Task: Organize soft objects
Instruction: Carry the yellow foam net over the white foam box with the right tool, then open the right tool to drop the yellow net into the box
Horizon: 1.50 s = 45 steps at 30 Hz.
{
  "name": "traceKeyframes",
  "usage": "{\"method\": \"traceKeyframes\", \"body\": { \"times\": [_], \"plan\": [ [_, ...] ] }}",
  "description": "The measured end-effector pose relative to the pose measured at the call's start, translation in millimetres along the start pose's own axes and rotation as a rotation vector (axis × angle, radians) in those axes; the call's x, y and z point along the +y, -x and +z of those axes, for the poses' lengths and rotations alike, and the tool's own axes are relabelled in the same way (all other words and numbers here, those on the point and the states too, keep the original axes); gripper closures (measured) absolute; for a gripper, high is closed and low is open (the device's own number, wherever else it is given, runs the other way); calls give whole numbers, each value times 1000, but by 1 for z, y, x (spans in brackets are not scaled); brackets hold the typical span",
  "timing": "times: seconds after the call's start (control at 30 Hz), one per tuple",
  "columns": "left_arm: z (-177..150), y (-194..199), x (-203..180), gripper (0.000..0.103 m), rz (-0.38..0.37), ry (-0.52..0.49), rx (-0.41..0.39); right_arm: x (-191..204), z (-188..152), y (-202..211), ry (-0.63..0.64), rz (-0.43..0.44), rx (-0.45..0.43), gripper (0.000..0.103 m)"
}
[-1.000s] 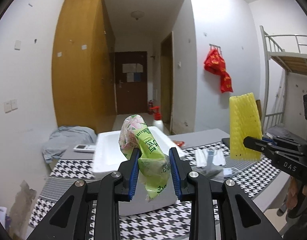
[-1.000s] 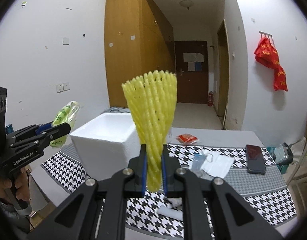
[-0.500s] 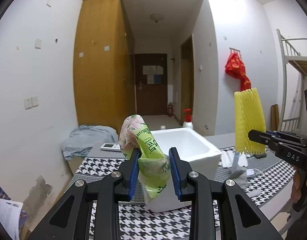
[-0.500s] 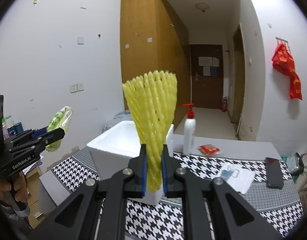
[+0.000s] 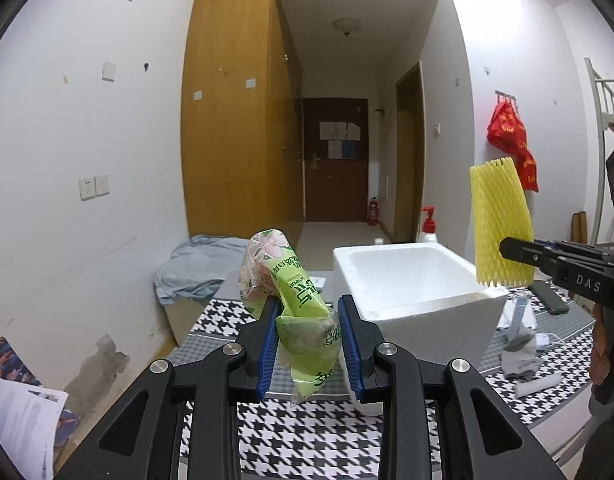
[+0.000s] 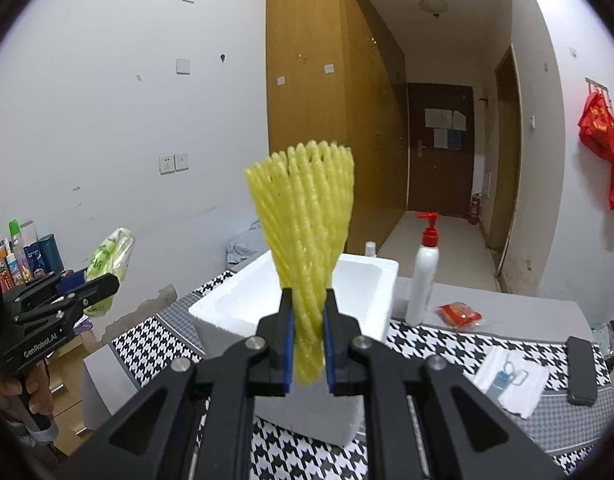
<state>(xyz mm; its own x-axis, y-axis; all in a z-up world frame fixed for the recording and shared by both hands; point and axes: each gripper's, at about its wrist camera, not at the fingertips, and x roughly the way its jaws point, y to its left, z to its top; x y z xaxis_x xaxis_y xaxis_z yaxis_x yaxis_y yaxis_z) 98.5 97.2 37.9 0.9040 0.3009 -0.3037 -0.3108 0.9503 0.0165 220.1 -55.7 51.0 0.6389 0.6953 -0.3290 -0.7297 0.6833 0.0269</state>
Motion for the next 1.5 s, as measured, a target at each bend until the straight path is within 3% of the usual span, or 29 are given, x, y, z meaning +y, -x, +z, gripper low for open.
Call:
{"method": "traceKeyframes", "body": {
  "times": [0.47, 0.67, 0.73, 0.77, 0.8, 0.87, 1.07, 1.5],
  "plan": [
    [-8, -14, 17, 72, 22, 15, 32, 6, 9, -41, -10, 30, 49, 87],
    [-11, -19, 25, 72, 10, 34, 38, 5, 9, -60, -13, 1, 84, 86],
    [-11, -22, 28, 72, -3, 39, 36, 5, 8, -62, -13, -6, 87, 65],
    [-11, -24, 28, 72, -7, 39, 37, 6, 8, -62, -12, -9, 82, 41],
    [-11, -26, 29, 72, -12, 42, 37, 5, 8, -62, -11, -9, 76, 26],
    [-12, -30, 32, 72, -21, 46, 42, 5, 8, -57, -20, -22, 50, 19],
    [-10, -35, 34, 72, -45, 50, 38, 5, 6, -54, -20, -38, 50, 8],
    [10, -44, 20, 72, -124, 34, 32, -4, -1, -36, -32, -74, 29, 3]
  ]
}}
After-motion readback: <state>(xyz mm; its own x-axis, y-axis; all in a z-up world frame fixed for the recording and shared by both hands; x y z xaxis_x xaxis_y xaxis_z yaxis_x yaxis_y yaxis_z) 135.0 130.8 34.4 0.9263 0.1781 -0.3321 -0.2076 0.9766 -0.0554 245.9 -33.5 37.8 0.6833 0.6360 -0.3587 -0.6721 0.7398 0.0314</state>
